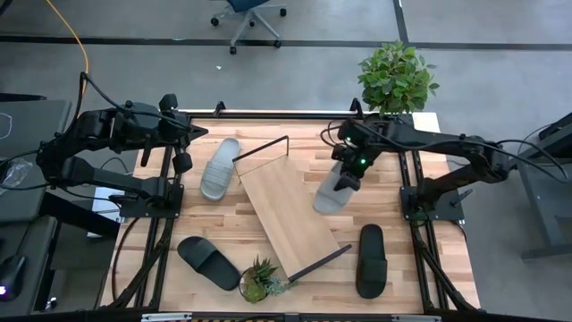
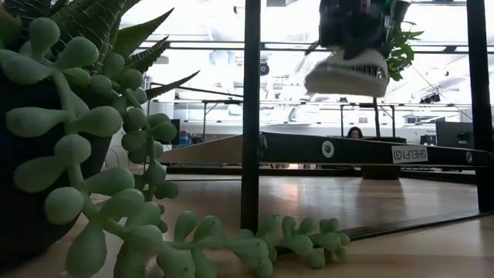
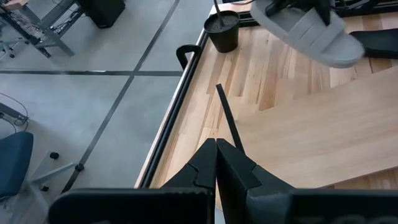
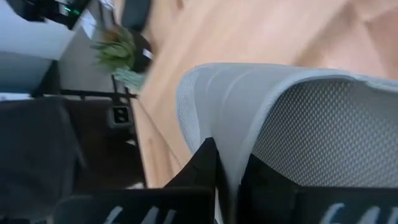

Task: Pick and place slides into the shelf
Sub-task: Put the right grey slipper on the shelf

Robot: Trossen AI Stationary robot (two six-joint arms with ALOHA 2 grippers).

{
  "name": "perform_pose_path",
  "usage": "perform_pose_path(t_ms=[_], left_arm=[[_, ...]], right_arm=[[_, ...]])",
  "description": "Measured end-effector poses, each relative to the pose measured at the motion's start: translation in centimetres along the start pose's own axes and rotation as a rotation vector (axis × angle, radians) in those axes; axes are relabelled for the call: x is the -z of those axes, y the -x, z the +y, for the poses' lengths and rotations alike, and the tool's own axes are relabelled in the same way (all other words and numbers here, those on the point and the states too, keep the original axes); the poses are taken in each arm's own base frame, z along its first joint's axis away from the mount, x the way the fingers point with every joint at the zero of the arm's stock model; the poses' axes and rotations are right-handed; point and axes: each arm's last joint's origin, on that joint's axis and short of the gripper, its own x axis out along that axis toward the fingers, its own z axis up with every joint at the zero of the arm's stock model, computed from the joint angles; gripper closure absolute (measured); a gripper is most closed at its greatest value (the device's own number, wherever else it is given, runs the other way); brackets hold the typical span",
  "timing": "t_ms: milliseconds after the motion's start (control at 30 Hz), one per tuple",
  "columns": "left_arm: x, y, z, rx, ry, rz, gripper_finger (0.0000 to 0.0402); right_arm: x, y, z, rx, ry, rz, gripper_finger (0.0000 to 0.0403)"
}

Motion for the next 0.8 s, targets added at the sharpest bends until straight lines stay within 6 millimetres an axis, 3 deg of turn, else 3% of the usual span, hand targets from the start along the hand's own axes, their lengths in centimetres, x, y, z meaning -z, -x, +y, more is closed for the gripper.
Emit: perform_pose_path(t_ms=[267, 800], left_arm=[[0.0, 0.0, 0.0, 0.000, 0.000, 0.000, 0.0401], [0.0, 0.0, 0.0, -0.002, -0.004, 0.000, 0.0401]], right_arm=[[-0.1, -1.5, 3.5, -0.062, -0.054, -0.071, 0.0401], [1.4, -4.0, 7.6, -0.029, -0.320, -0.155, 0.0401]])
